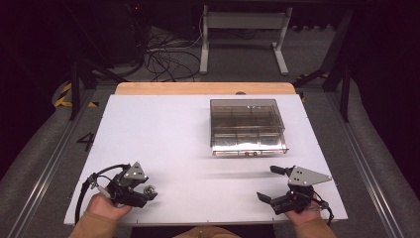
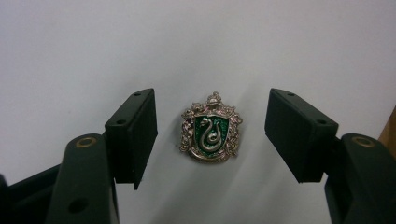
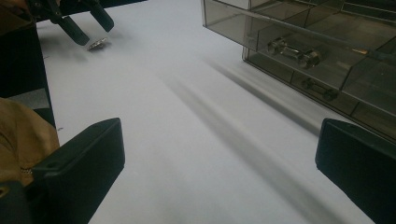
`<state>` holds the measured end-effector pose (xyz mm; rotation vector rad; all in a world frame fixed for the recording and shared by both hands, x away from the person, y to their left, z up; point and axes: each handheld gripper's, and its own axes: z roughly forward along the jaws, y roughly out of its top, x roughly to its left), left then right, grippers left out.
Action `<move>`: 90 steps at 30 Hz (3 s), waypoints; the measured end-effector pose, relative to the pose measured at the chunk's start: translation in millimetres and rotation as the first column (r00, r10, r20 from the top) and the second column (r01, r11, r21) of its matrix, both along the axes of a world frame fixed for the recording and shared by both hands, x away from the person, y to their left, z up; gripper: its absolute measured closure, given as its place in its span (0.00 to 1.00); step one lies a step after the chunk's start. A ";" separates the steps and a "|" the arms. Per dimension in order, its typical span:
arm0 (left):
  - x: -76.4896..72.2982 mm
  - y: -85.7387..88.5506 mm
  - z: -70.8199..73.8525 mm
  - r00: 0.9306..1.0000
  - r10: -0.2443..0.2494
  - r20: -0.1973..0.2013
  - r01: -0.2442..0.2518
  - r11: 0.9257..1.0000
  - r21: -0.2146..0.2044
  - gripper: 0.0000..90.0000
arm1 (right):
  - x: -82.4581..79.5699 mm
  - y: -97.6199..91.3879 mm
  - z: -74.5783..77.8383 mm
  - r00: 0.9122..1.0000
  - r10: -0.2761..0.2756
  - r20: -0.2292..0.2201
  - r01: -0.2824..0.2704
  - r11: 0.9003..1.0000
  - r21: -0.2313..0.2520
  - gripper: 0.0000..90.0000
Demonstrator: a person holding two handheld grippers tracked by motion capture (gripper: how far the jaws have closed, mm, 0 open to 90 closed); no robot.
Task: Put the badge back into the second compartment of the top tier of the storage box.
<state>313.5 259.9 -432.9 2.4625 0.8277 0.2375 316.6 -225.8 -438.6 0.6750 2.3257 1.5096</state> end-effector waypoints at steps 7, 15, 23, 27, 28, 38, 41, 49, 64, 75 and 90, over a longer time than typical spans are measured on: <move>0.5 -2.1 -2.5 1.000 -0.014 -0.016 0.014 1.000 0.027 0.47 | 0.3 0.2 -0.4 1.000 0.003 -0.004 -0.003 1.000 0.000 0.02; 0.6 -5.0 -4.5 1.000 -0.018 -0.017 0.019 0.998 0.060 0.53 | 0.7 0.4 -0.8 1.000 0.011 -0.008 -0.011 1.000 0.002 0.02; 1.1 -7.2 -7.4 0.999 -0.016 -0.029 0.018 0.997 0.069 0.59 | 0.7 0.6 -0.9 1.000 0.013 -0.010 -0.013 1.000 0.002 0.02; 0.8 -7.0 -7.2 1.000 -0.015 -0.026 0.017 0.997 0.069 0.62 | 0.6 0.6 -0.9 1.000 0.014 -0.010 -0.014 1.000 0.002 0.02; 0.8 -7.0 -7.2 1.000 -0.015 -0.026 0.016 0.998 0.069 0.63 | 0.6 0.6 -0.9 1.000 0.014 -0.010 -0.014 1.000 0.002 0.02; 0.2 -7.0 -6.4 1.000 -0.013 -0.014 0.014 0.998 0.068 0.64 | 0.6 0.6 -0.9 1.000 0.014 -0.010 -0.014 1.000 0.002 0.02; -0.3 -6.0 -4.4 1.000 -0.011 -0.004 0.011 0.998 0.055 0.64 | 0.5 0.7 -0.8 1.000 0.014 -0.010 -0.014 1.000 0.000 0.02; -2.6 -4.1 2.6 1.000 -0.008 0.019 0.008 1.000 0.004 0.64 | 0.8 1.2 -1.2 1.000 0.014 -0.012 -0.014 1.000 -0.001 0.02; -8.3 11.3 21.1 0.990 0.052 0.132 -0.026 0.980 -0.196 0.64 | 0.8 0.3 -1.7 1.000 0.011 -0.013 -0.011 1.000 0.000 0.02; -9.5 15.2 24.4 0.989 0.058 0.134 -0.021 0.965 -0.260 0.64 | 0.7 0.8 -1.7 1.000 0.012 -0.014 -0.012 1.000 -0.002 0.02; -11.1 11.3 31.5 0.988 0.062 0.144 -0.017 0.956 -0.294 0.64 | 0.3 1.0 -1.4 1.000 0.012 -0.012 -0.012 1.000 -0.003 0.02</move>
